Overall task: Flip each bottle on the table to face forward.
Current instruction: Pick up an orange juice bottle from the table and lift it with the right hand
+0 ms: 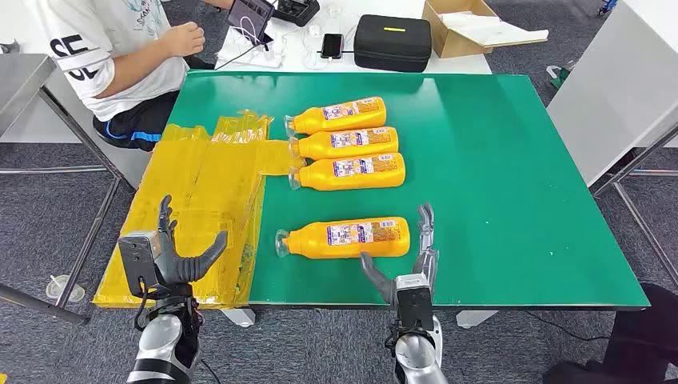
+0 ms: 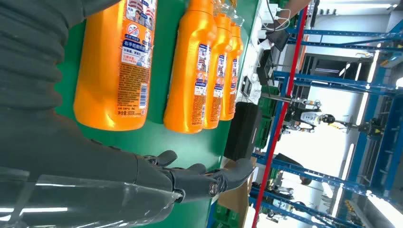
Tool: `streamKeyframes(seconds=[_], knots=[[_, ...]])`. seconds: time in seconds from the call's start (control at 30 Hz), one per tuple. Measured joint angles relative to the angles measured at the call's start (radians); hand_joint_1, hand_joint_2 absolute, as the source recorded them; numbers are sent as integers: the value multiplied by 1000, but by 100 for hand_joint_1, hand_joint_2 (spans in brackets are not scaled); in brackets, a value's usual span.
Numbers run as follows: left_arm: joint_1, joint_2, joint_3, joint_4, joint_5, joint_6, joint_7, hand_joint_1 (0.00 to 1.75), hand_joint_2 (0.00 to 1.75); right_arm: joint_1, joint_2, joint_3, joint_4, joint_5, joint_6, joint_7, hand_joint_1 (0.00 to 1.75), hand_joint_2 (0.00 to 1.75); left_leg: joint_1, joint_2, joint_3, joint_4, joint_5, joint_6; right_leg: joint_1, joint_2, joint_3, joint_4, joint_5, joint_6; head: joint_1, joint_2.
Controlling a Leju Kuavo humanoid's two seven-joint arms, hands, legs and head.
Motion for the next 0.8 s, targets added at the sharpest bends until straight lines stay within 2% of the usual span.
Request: streamKeyframes(seconds=[0.8], knots=[[-18,0,-6,-8,-27,-8,1,0,175,-2,0,-1,-8,22,-7,2,0,175,0,0,0,0,0,0,0,0,0,0,0,0,0,0]])
